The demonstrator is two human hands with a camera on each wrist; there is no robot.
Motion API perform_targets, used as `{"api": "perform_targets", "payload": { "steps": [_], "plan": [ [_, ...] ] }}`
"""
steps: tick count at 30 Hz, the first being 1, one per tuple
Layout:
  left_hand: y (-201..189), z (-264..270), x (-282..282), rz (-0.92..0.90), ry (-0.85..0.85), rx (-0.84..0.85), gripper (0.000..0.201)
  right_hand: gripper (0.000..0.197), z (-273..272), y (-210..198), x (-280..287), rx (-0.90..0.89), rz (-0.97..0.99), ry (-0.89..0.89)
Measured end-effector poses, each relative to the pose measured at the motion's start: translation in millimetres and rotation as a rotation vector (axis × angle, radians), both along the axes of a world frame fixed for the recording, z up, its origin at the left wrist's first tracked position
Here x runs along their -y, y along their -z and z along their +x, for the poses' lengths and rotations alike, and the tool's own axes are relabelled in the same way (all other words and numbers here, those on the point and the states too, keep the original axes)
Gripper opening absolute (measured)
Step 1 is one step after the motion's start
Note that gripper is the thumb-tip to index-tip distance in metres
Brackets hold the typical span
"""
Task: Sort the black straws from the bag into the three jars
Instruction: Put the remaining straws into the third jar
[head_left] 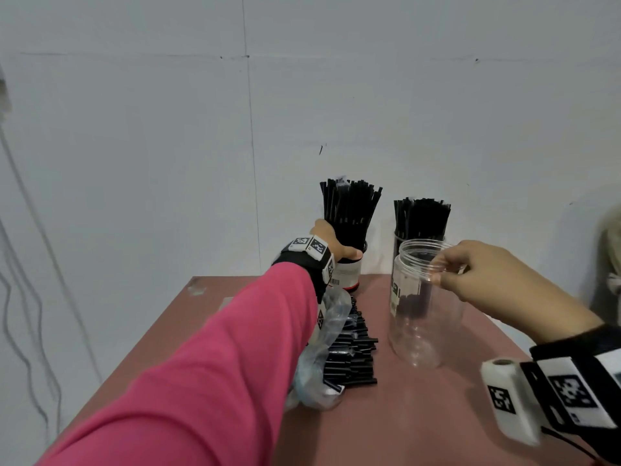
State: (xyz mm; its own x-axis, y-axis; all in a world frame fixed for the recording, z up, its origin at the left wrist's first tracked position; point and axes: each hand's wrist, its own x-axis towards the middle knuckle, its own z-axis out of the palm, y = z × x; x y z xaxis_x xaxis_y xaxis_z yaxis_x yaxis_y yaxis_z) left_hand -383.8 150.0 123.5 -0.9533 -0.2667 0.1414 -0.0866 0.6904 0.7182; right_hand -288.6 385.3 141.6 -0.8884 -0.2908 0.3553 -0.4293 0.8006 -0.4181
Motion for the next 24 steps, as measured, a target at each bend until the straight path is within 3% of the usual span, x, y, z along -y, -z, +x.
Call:
{"api": "perform_targets", "payload": {
  "steps": [9, 13, 16, 24],
  "plan": [
    [3, 4, 3, -0.368, 0.054, 0.258, 0.078, 0.011, -1, 1, 0, 0.017, -0.014, -0.016],
    [-4, 17, 9, -0.366, 0.07, 0.306, 0.081, 0.01, -1, 1, 0, 0.017, -0.004, -0.013],
    [-18, 37, 16, -0.352, 0.058, 0.277, 0.071, 0.01, -1, 3, 1, -0.002, -0.002, -0.018],
    [-47, 131, 37, -0.3, 0.105, 0.267, 0.061, 0.015, 11, 12, 3, -0.045, -0.095, -0.078]
  ]
}}
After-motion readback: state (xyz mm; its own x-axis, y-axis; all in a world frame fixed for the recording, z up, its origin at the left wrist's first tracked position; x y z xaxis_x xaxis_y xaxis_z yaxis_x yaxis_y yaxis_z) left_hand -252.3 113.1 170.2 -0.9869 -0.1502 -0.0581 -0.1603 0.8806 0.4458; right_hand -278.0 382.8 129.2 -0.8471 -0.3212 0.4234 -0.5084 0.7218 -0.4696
